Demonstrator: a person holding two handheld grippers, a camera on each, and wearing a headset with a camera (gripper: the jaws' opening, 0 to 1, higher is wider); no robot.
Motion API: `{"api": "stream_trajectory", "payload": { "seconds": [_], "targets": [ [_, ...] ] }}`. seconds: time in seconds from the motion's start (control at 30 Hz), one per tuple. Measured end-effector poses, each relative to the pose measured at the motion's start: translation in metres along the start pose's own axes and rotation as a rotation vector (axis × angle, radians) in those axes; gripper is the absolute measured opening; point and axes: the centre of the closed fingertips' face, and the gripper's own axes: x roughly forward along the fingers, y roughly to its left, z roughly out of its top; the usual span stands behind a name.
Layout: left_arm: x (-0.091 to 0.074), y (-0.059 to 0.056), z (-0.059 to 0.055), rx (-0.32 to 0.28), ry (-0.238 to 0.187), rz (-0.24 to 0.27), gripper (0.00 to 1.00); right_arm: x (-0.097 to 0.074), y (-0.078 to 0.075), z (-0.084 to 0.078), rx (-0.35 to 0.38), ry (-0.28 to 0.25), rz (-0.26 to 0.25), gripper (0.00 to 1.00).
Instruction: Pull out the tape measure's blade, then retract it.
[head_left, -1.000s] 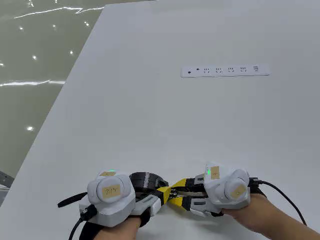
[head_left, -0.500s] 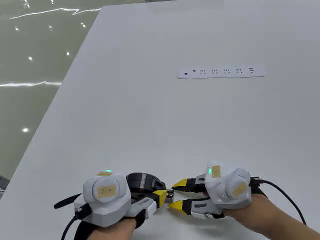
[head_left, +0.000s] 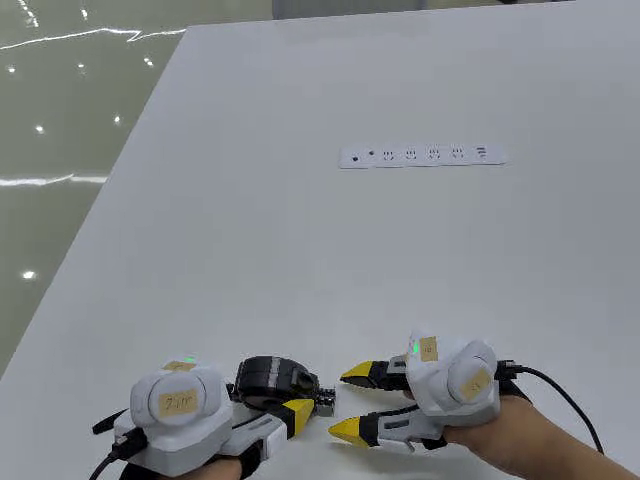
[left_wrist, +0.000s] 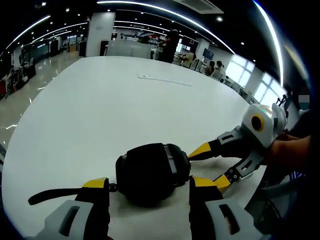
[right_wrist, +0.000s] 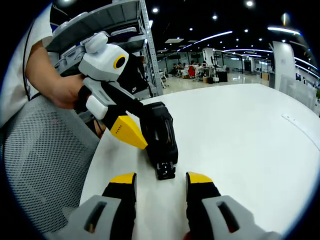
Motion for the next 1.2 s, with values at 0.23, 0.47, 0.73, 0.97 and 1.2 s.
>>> {"api": "stream_trajectory", "payload": {
  "seconds": [0.23,0.47,0.73,0.97,1.2],
  "targets": [
    [-0.005,0.000,0.002,0.052,0.014,-0.037,0.63,-0.007,0.000,0.005,0.009,-0.006,-0.017,0.42],
    [-0.012,-0.008,0.006,0.108,-0.004,-0.114,0.66,-0.016,0.002,0.009,0.011,-0.006,-0.035,0.47],
    [-0.021,-0.005,0.010,0.166,-0.017,-0.168,0.70,-0.029,0.001,0.014,0.037,-0.014,-0.076,0.54],
    [-0.032,-0.003,0.018,0.217,-0.051,-0.234,0.74,-0.046,0.005,0.015,0.079,-0.030,-0.103,0.60],
    [-0.042,0.007,0.022,0.230,-0.066,-0.259,0.76,-0.062,0.006,0.012,0.080,-0.019,-0.140,0.65]
  ]
}}
